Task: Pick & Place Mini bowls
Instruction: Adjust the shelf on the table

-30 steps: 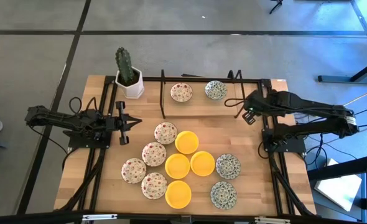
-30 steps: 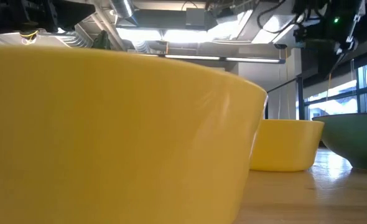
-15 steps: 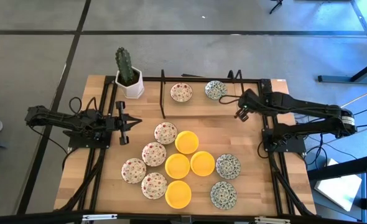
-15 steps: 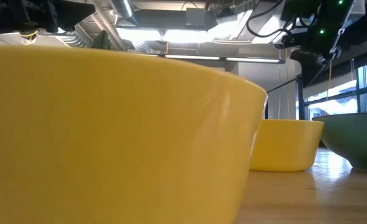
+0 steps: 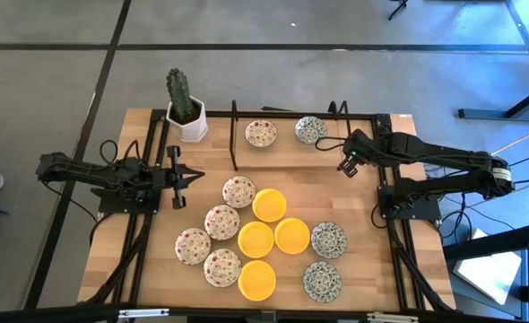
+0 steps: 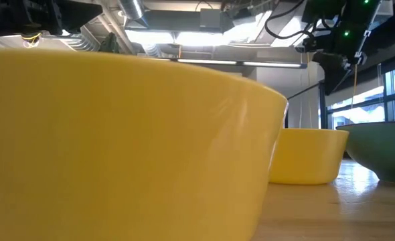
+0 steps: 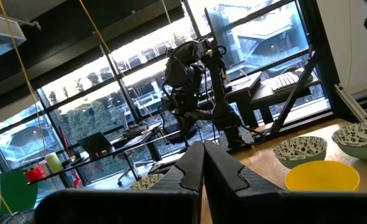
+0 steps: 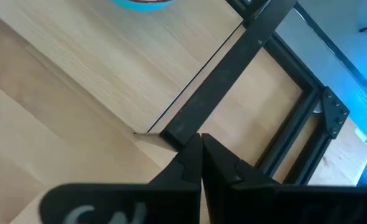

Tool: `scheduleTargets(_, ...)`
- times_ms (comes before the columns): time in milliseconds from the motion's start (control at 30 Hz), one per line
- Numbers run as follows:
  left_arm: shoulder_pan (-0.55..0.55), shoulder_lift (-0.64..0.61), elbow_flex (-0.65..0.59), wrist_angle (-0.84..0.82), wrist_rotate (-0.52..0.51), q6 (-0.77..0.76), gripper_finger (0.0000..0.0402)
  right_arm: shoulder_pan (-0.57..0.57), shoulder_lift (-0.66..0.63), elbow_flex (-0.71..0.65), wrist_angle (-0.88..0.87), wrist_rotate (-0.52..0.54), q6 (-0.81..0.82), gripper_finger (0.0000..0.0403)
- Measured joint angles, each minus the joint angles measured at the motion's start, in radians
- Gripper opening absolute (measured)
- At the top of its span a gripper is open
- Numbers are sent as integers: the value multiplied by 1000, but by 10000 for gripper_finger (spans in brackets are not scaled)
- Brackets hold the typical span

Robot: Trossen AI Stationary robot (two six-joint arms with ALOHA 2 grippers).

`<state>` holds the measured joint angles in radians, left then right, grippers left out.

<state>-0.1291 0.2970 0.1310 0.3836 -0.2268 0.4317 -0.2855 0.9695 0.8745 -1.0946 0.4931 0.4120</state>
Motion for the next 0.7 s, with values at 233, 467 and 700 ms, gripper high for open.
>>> scheduleTargets(233, 0, 0, 0, 0, 0, 0, 3, 0, 0, 0, 1, -18, -1, 2)
scheduleTargets(467, 0, 0, 0, 0, 0, 0, 6, 0, 0, 0, 2, -50, -6, 2)
scheduleTargets(700, 0, 0, 0, 0, 0, 0, 1, 0, 0, 0, 2, -73, -18, 2)
